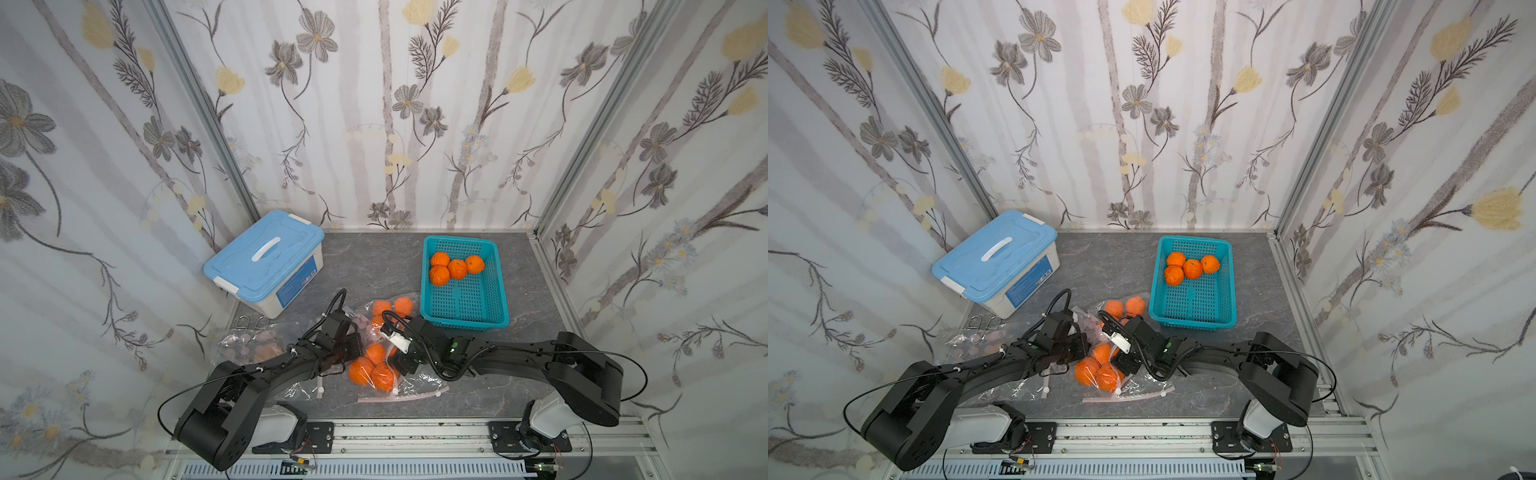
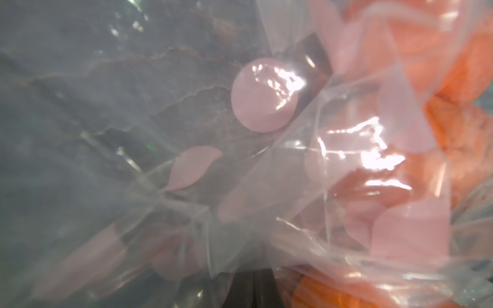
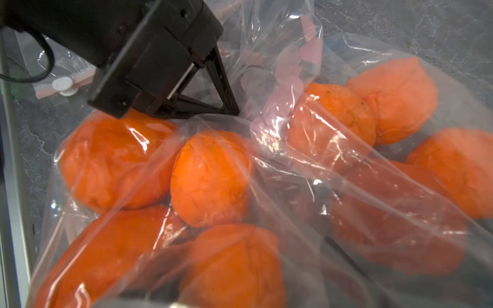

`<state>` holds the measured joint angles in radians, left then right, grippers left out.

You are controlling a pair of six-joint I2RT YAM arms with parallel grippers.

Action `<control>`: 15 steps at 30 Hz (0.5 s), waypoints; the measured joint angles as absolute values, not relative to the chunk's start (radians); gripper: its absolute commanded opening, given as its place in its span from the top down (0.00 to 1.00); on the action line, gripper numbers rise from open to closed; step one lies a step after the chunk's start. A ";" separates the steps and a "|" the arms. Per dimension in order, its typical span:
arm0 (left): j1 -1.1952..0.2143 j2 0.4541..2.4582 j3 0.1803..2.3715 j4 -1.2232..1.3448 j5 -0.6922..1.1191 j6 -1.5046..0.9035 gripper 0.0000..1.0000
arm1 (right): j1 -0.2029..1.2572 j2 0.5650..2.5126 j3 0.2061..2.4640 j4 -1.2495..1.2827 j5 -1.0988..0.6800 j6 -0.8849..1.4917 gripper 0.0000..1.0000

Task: Open the zip-top bag and take out the orange
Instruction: Pick up the orange from the zipper food storage bag.

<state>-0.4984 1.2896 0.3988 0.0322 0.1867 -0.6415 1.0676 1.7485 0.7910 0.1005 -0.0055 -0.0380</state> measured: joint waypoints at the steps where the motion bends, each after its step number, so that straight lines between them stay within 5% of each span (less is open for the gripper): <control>1: -0.498 1.285 0.398 0.029 0.187 -0.637 1.00 | 1.068 1.750 0.791 0.097 -0.006 -0.038 0.27; 10: -0.498 1.267 0.397 0.017 0.184 -0.631 1.00 | 1.065 1.692 0.721 0.083 0.002 -0.007 0.19; 15: -0.498 1.267 0.397 0.017 0.184 -0.628 1.00 | 1.065 1.698 0.686 0.082 0.001 0.015 0.31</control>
<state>-0.4984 1.2667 0.3969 0.0166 0.1841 -0.6281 1.0645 1.6978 0.6861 0.0818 0.0010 0.0151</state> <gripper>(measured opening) 0.050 0.740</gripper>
